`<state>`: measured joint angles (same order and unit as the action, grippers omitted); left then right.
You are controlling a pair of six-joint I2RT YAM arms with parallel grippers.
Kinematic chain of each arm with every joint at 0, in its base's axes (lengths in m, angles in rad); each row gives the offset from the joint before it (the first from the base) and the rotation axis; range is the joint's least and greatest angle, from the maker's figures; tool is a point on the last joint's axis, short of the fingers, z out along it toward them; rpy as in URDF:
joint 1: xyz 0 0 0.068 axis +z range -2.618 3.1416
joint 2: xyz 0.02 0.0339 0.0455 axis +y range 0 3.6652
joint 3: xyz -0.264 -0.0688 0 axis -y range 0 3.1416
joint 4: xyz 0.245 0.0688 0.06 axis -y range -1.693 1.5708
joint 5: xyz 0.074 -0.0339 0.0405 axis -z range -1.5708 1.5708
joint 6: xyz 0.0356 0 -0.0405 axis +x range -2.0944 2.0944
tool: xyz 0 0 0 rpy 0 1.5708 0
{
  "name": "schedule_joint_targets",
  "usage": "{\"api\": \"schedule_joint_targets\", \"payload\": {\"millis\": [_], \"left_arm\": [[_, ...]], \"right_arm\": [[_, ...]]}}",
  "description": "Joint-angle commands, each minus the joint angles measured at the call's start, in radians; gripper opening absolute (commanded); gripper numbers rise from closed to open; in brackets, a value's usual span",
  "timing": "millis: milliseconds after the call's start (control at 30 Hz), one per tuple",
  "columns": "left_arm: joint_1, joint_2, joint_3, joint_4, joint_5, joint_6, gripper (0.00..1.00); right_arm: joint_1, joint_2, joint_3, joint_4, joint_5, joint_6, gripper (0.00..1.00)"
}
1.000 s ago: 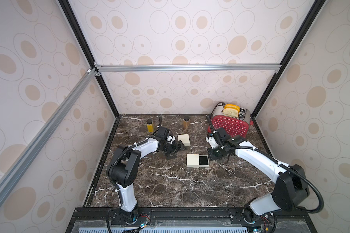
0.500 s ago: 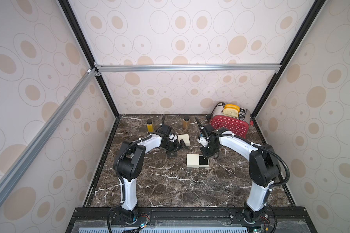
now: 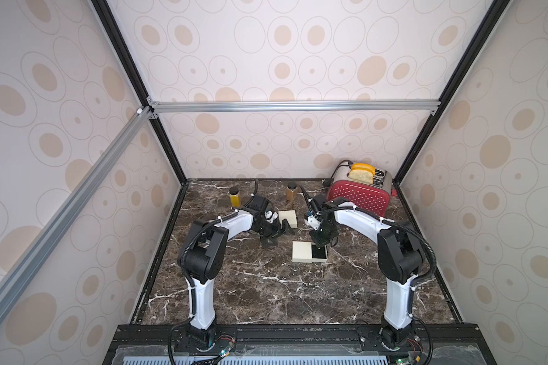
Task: Place the earrings into the drawer-style jewelry box
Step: Insert the earring into the inner lining.
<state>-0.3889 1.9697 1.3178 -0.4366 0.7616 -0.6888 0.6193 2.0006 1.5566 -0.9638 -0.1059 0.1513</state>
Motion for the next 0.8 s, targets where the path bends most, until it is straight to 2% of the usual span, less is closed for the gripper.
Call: {"api": "schedule_joint_targets", "payload": {"millis": [0, 767], "left_arm": [[-0.003, 0.014, 0.011, -0.025, 0.013, 0.031, 0.99], [0.01, 0.004, -0.01, -0.019, 0.027, 0.039, 0.99]], "right_arm": [[0.016, 0.033, 0.034, -0.054, 0.021, -0.028, 0.0], [0.042, 0.104, 0.095, -0.086, 0.04, -0.028, 0.0]]}}
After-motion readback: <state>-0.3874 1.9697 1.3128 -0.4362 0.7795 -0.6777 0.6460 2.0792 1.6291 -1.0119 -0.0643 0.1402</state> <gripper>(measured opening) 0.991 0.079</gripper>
